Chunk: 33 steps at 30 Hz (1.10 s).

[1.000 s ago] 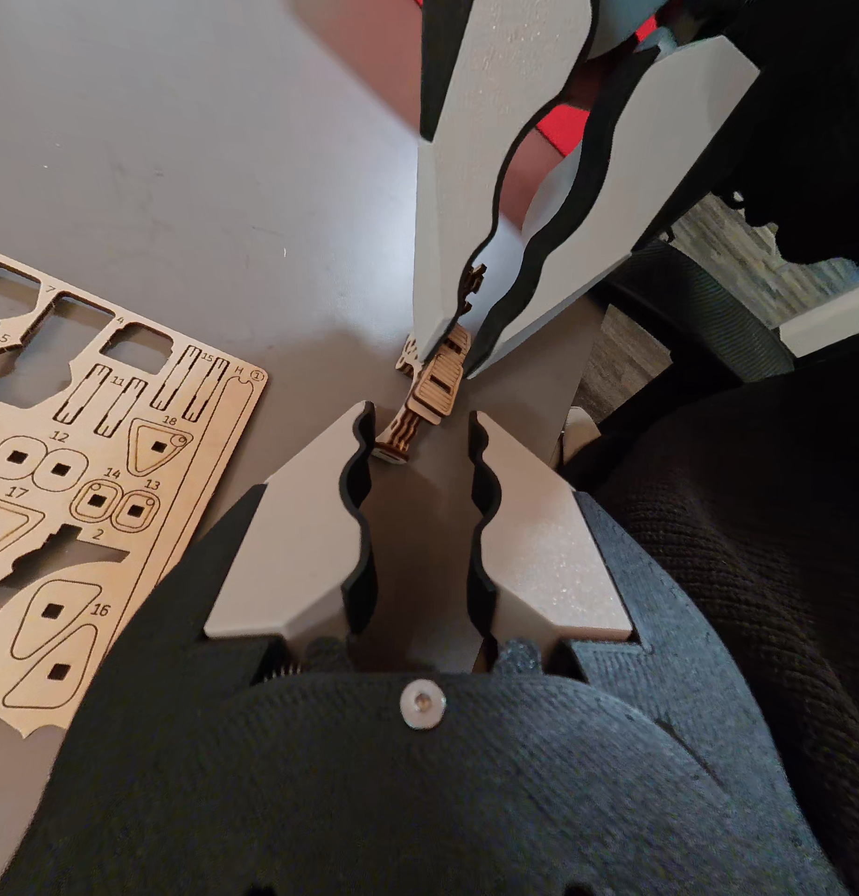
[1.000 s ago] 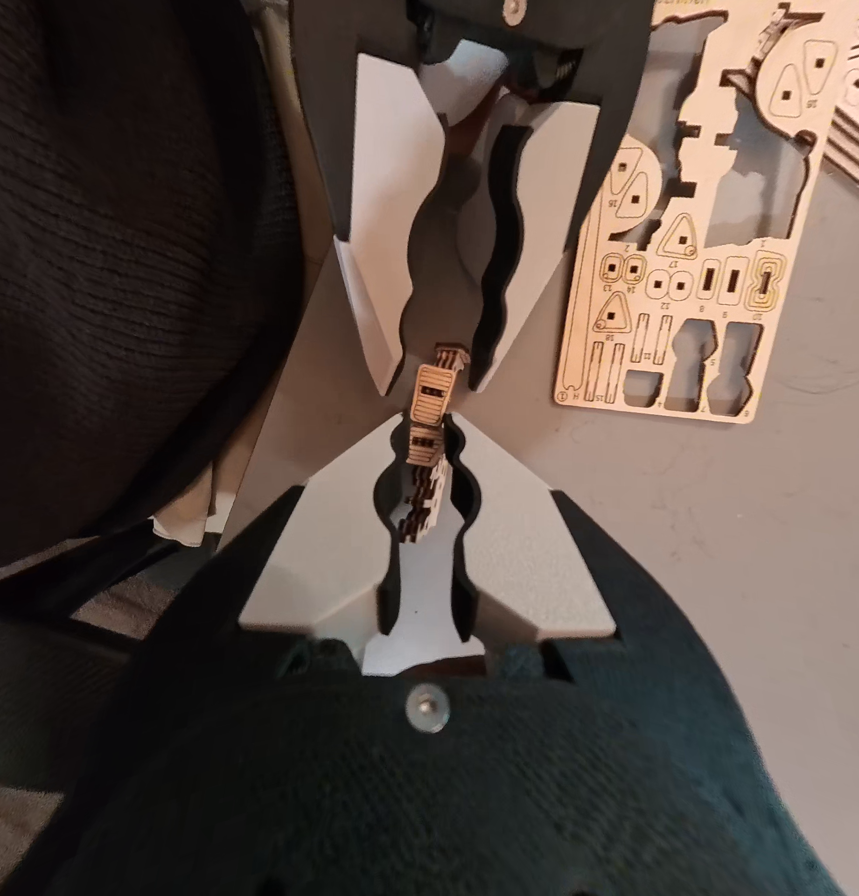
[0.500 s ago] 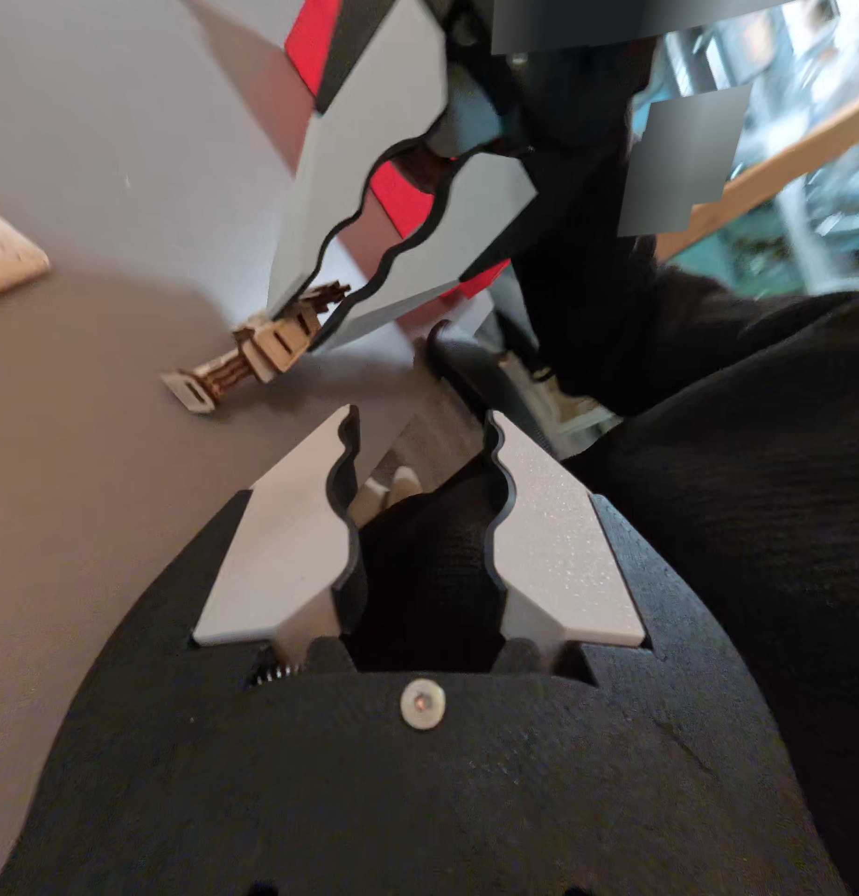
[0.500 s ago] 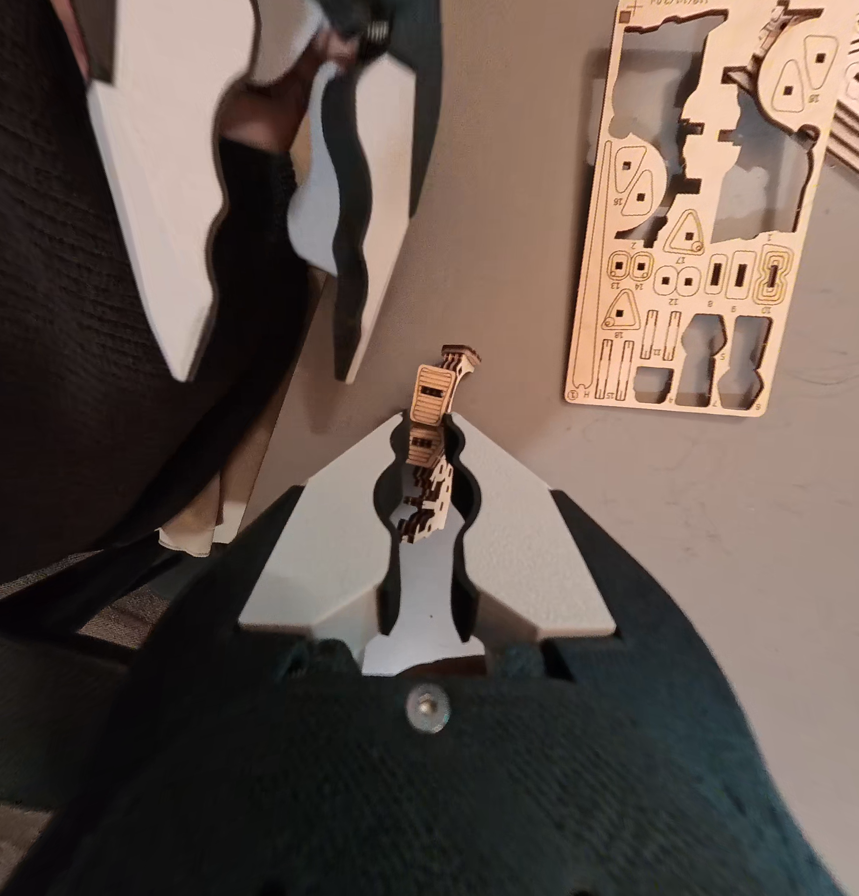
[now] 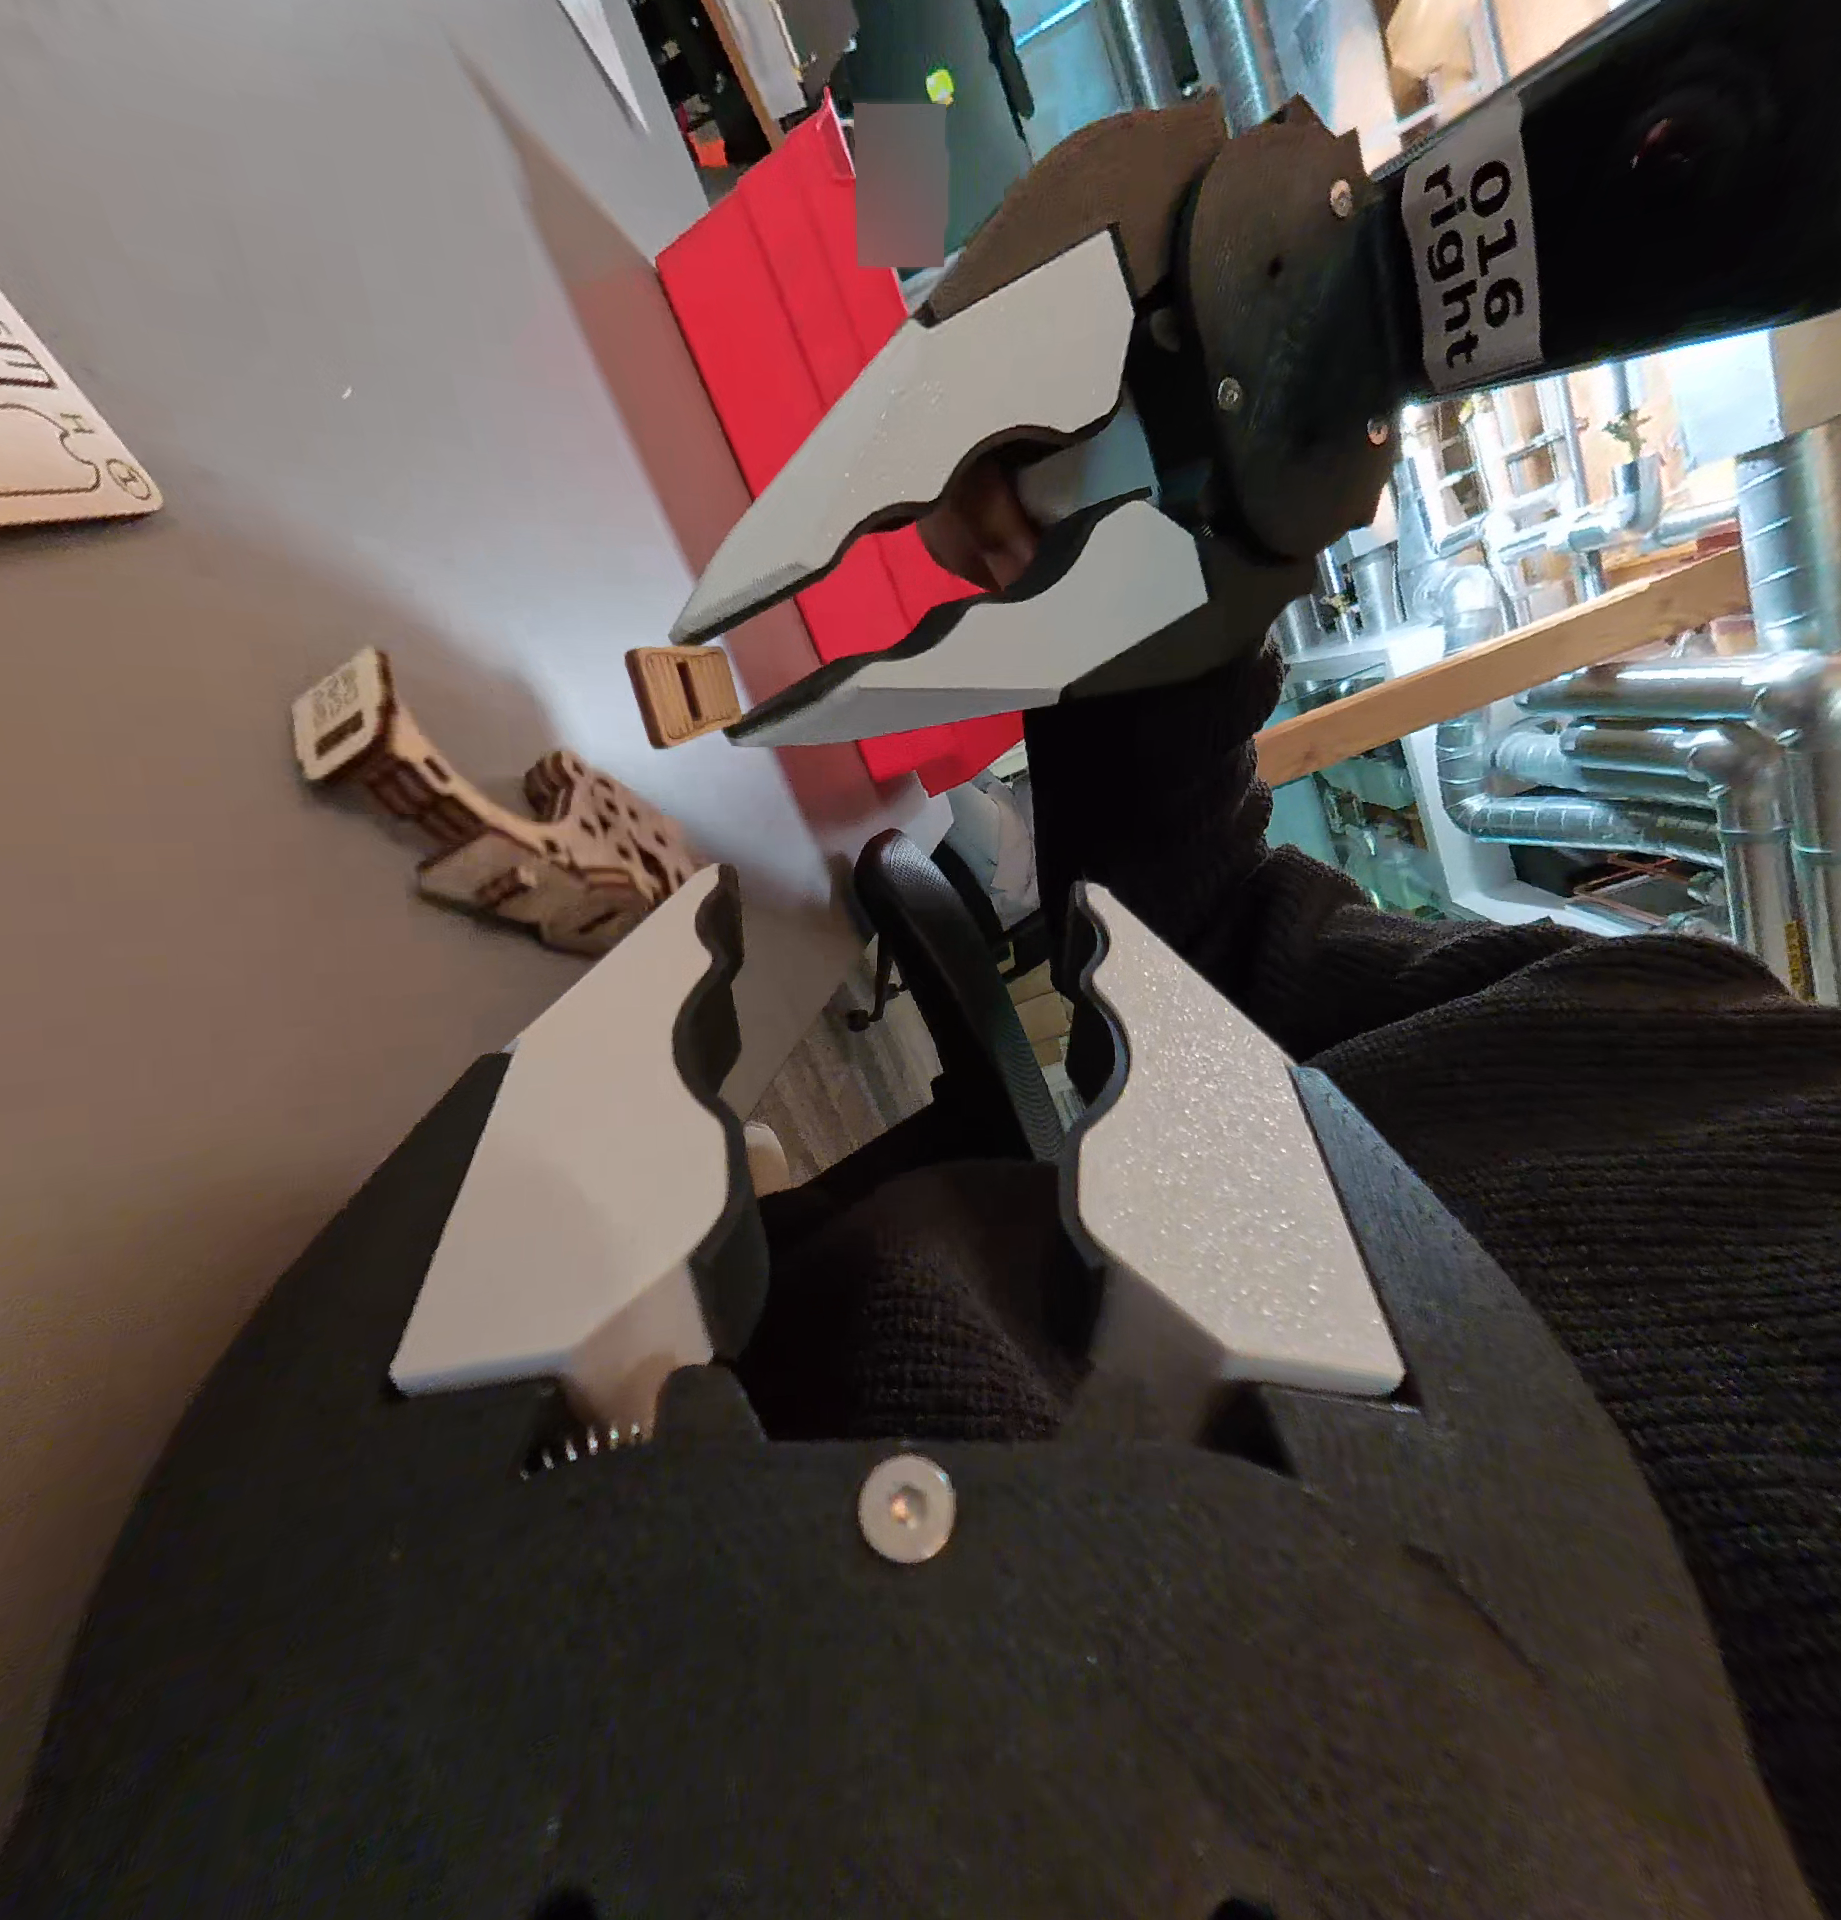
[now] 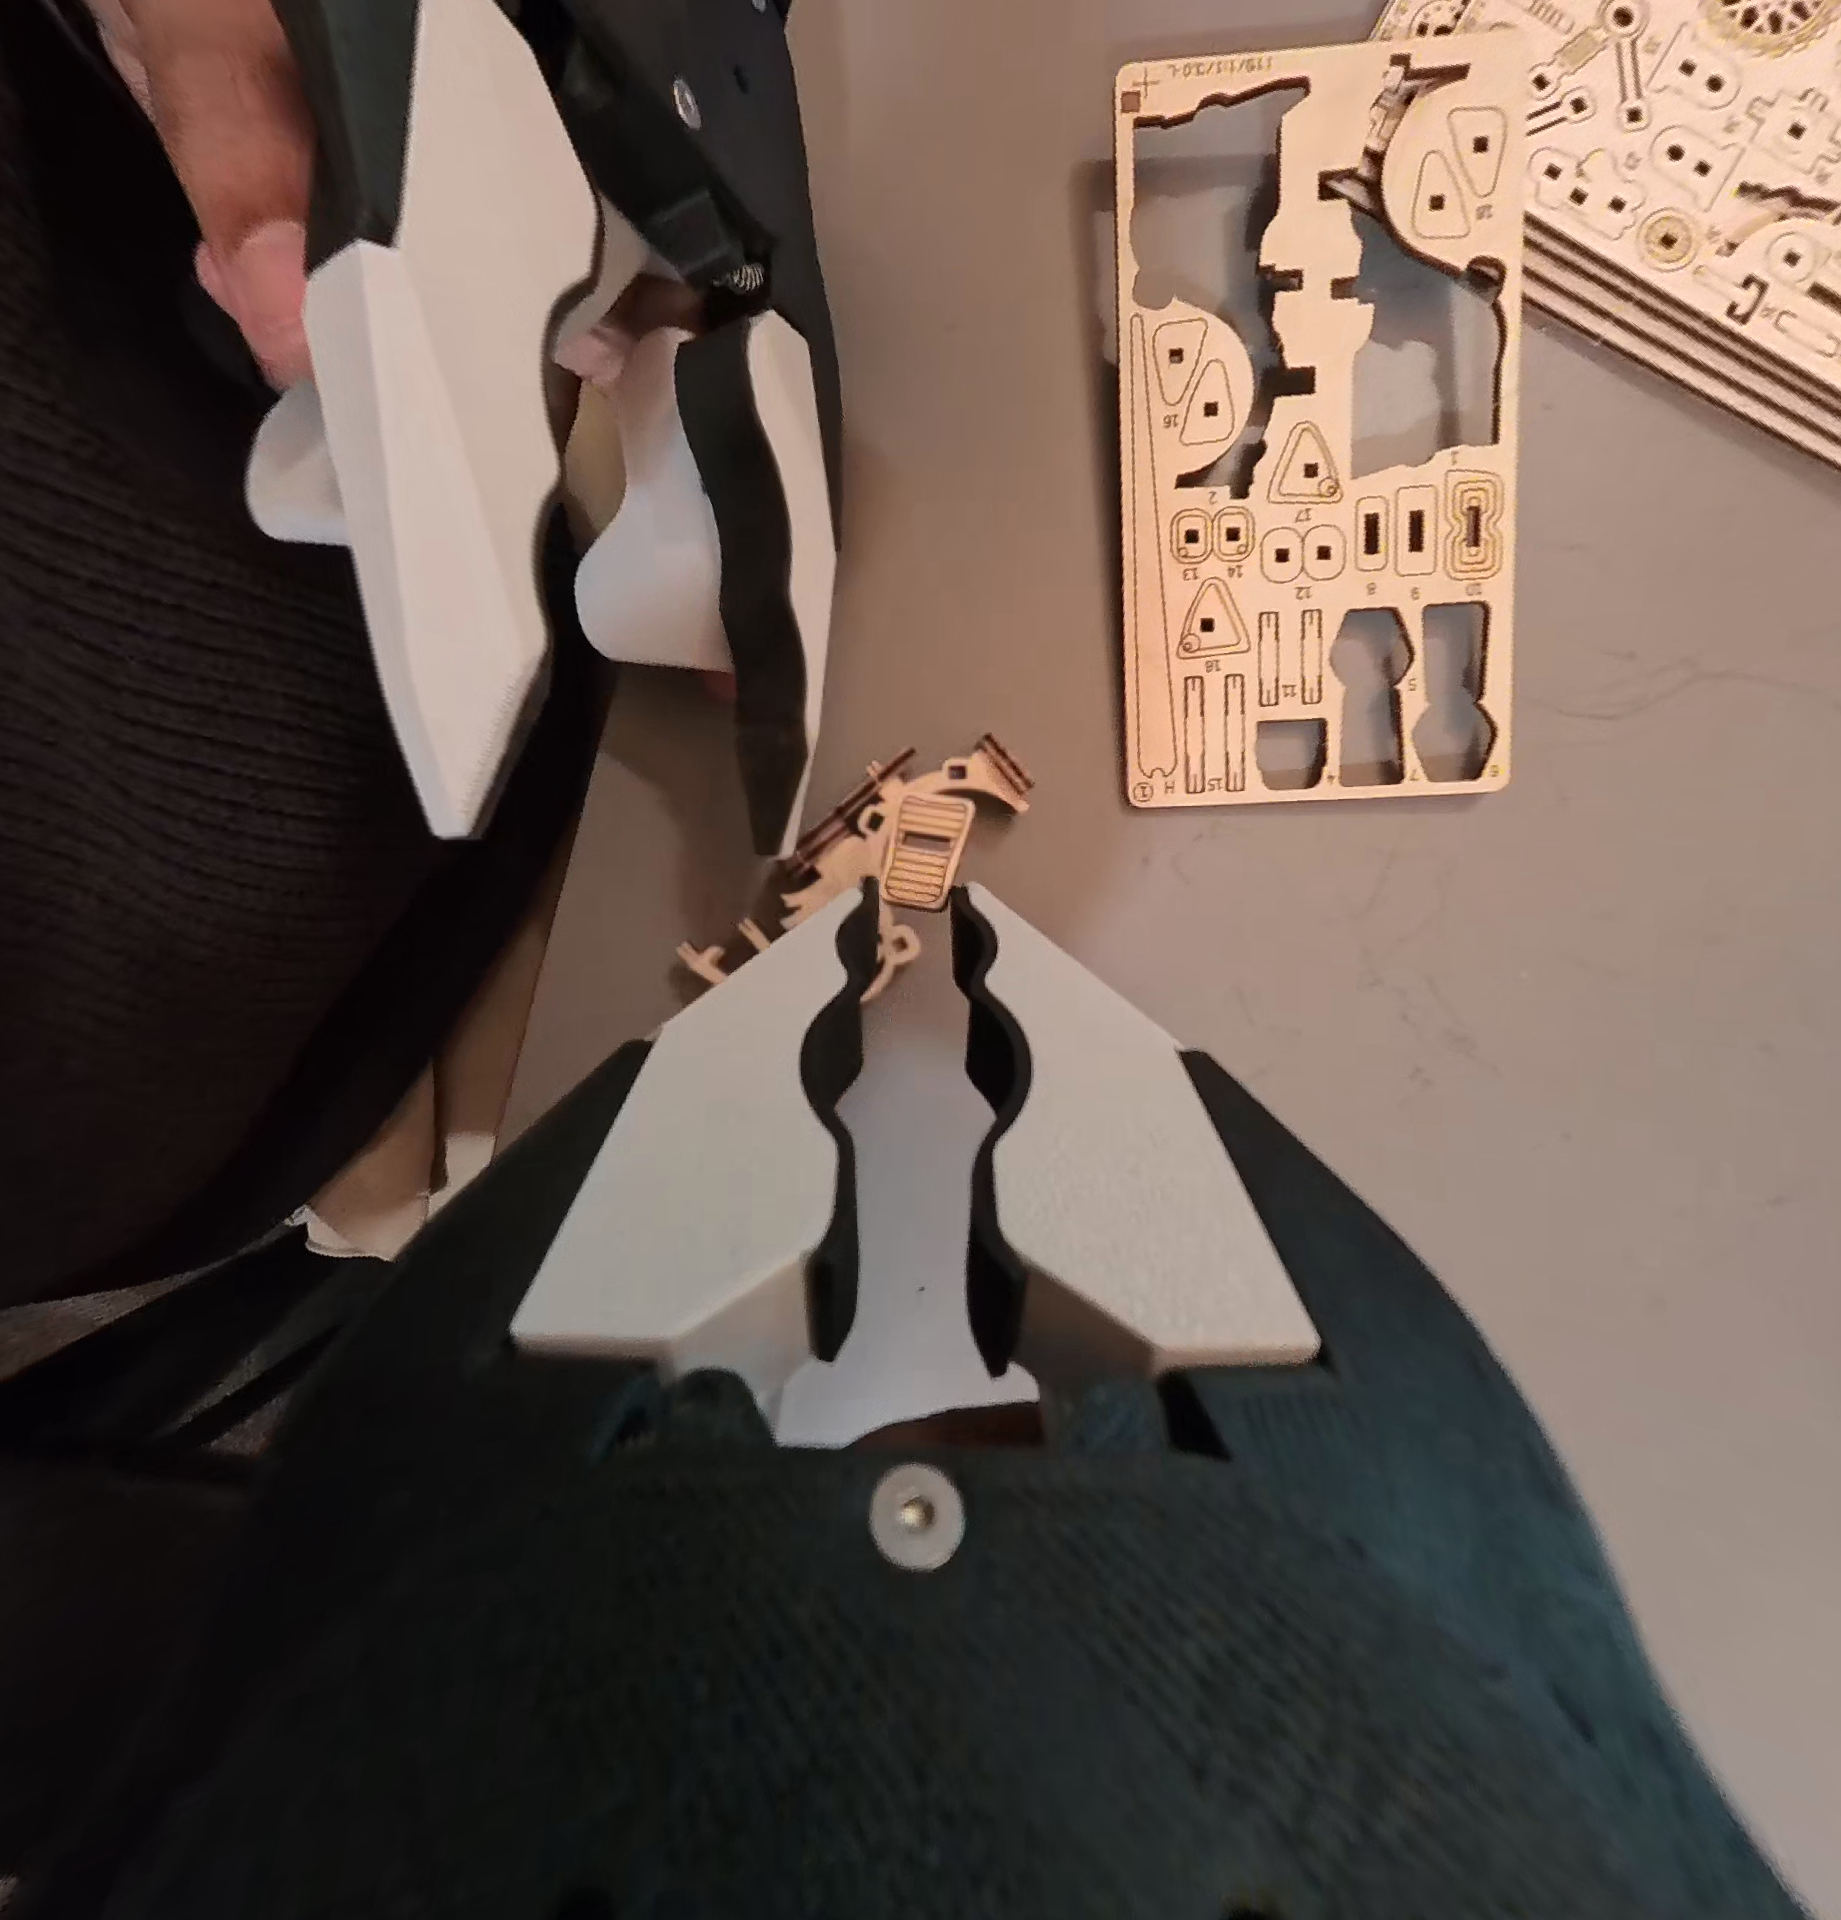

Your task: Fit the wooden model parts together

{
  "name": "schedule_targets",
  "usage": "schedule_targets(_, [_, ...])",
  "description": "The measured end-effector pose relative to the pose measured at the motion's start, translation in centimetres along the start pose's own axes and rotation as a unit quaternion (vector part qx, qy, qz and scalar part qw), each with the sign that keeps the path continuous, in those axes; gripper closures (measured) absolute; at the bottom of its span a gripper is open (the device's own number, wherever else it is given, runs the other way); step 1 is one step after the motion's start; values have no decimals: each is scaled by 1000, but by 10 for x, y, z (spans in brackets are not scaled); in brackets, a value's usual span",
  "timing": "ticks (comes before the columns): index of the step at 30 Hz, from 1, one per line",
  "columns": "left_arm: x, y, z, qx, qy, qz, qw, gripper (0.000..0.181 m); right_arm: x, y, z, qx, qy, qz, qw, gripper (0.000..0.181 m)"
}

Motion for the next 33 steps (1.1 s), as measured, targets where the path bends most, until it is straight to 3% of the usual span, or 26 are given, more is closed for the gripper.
schedule_targets(9, [-9,4,0,-13,3,11,1000,126,-1,-3,7,49,-30,-80,995,168])
schedule_targets(14, [-19,2,15,24,-14,11,1000,125,-2,7,19,100,-136,-130,977,168])
schedule_targets(18, [-29,10,32,44,-38,32,998,127,-4,6,21,96,-198,-236,947,169])
schedule_targets(22, [-36,9,45,53,-58,22,997,145,-1,13,18,38,-179,-332,925,169])
schedule_targets(27, [-34,6,44,67,-43,8,997,158,13,31,23,11,-165,-330,929,169])
schedule_targets(30, [-33,4,42,73,-33,2,997,171,13,36,26,23,-186,-310,932,169])
schedule_targets(33, [-32,4,40,78,-22,6,997,170,8,39,31,50,-222,-294,928,169])
Point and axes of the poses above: each gripper's, where its closed fingertips meet, x out along the fingers, z out of its top, y = z × x across the jaws, the point moved 3 cm from there along -x, back along the fingers, and after that the axes turned 10 degrees about -y, right-handed, at the moved point
